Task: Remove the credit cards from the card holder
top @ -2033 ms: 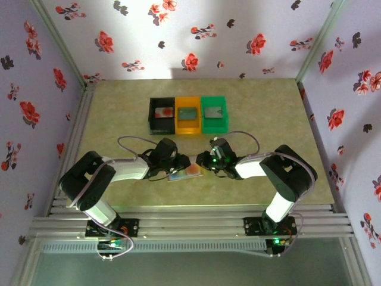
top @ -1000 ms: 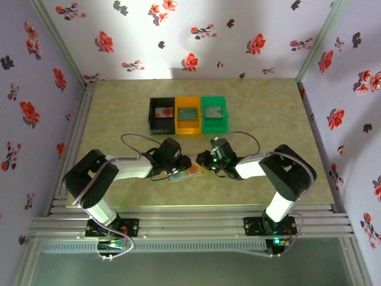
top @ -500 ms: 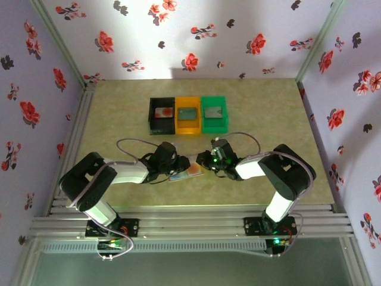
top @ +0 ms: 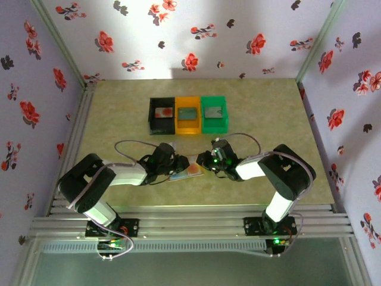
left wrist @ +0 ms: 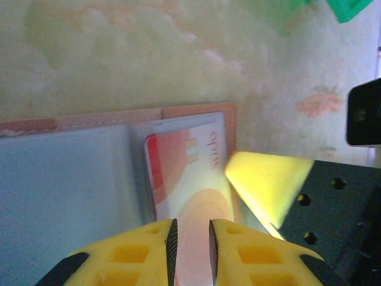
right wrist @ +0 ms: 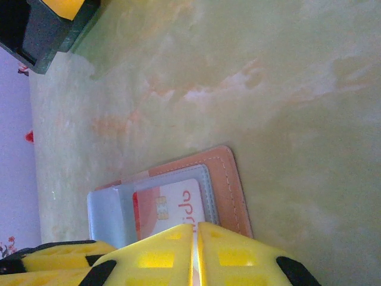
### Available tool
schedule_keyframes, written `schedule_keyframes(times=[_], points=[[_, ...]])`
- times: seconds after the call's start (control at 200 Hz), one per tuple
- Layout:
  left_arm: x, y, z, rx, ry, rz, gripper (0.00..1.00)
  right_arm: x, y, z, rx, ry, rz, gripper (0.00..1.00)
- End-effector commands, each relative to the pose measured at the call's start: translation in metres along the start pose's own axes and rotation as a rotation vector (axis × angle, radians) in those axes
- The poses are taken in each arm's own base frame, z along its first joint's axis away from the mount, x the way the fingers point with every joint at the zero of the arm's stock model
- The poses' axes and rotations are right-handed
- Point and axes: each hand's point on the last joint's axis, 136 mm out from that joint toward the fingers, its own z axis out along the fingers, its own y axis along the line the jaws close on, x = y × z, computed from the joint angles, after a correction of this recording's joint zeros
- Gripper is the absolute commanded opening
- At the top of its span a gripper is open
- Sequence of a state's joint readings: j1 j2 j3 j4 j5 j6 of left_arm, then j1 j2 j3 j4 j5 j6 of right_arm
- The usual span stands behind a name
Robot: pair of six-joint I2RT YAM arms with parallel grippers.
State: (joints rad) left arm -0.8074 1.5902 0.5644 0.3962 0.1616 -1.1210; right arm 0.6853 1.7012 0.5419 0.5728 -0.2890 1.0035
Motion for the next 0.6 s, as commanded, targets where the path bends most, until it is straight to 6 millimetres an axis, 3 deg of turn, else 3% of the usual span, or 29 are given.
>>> schedule_keyframes(times=[0.0,0.595], points=[[0.001,0.005,-0.003,-0.071,0.011,0.016,0.25,0.014,-0.020,0.001,0.063,0.039,0.022,0.11],[0.012,0.033,0.008,-0.194,0.066,-0.002,0.29,0.009,-0.016,-0.010,0.086,0.017,-0.020,0.12]])
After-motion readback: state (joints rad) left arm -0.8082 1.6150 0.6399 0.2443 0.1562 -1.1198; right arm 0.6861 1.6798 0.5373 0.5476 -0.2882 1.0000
